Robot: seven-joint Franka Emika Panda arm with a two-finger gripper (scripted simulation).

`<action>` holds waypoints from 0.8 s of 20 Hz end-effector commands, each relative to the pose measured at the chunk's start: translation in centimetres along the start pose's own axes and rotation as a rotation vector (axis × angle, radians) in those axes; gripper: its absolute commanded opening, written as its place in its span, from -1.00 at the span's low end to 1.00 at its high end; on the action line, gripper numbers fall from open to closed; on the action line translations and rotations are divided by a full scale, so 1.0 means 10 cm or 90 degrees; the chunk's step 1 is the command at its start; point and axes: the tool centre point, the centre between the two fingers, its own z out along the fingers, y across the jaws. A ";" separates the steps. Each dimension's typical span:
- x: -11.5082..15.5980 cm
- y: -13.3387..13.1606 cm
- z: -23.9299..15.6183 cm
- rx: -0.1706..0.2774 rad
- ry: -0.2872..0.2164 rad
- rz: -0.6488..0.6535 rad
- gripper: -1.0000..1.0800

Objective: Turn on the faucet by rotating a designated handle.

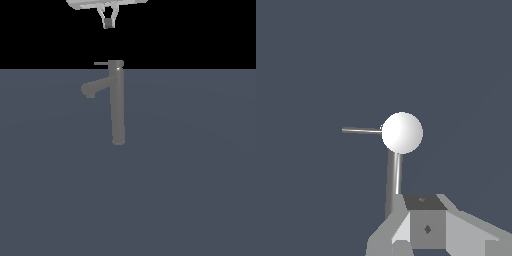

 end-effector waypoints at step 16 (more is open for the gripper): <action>0.79 -0.42 0.85 0.018 0.004 0.032 -1.00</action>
